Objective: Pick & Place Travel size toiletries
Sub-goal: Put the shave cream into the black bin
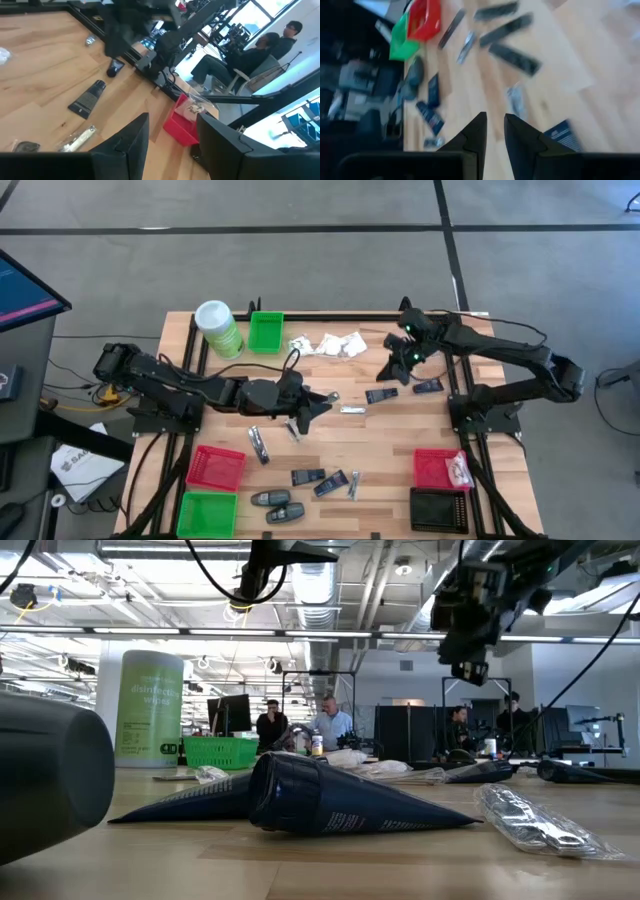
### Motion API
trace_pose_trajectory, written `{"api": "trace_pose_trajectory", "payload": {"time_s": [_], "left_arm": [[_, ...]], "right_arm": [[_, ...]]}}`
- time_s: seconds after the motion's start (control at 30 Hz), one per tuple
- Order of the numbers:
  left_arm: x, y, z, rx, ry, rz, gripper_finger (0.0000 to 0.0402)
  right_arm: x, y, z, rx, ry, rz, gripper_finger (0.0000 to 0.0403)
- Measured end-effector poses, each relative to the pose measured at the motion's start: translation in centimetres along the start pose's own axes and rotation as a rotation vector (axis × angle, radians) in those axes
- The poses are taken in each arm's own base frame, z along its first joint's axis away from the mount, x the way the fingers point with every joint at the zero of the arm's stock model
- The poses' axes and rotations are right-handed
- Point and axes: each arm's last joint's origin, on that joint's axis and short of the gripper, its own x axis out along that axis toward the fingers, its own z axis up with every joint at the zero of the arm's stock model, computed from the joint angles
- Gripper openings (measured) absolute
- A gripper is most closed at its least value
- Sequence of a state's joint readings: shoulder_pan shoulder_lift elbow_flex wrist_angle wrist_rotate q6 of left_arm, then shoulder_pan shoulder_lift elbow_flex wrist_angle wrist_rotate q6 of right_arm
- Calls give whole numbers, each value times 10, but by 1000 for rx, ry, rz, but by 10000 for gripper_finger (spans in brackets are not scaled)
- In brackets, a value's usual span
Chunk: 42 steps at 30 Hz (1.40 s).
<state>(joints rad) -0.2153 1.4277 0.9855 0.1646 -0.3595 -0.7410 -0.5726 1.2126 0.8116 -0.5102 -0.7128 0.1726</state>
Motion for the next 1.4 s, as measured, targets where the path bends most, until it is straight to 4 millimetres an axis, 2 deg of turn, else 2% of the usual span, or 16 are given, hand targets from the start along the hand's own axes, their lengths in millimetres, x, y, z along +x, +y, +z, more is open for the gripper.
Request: {"api": "trace_pose_trajectory", "payload": {"time_s": [0.2,0.27,0.4,0.6,0.77,0.97,1.17,1.4], "left_arm": [[0,0,0,2,0,0,159],[0,0,0,3,0,1,159],[0,0,0,3,-5,6,159],[0,0,0,3,-7,8,159],[0,2,1,2,-12,18,159],[0,2,1,2,-19,27,159],[0,2,1,1,-20,27,159],[-1,-1,-1,1,-18,19,159]], "right_arm": [[-4,-18,1,-73,3,26,59],[-3,-22,-3,-70,45,2,59],[1,-25,-16,-178,180,-81,59],[7,-21,-28,-396,370,-267,79],[16,-11,-33,-578,461,-299,114],[29,5,-37,-806,517,-293,175],[40,2,-36,-810,543,-310,221],[56,-14,-38,-739,622,-352,230]]}}
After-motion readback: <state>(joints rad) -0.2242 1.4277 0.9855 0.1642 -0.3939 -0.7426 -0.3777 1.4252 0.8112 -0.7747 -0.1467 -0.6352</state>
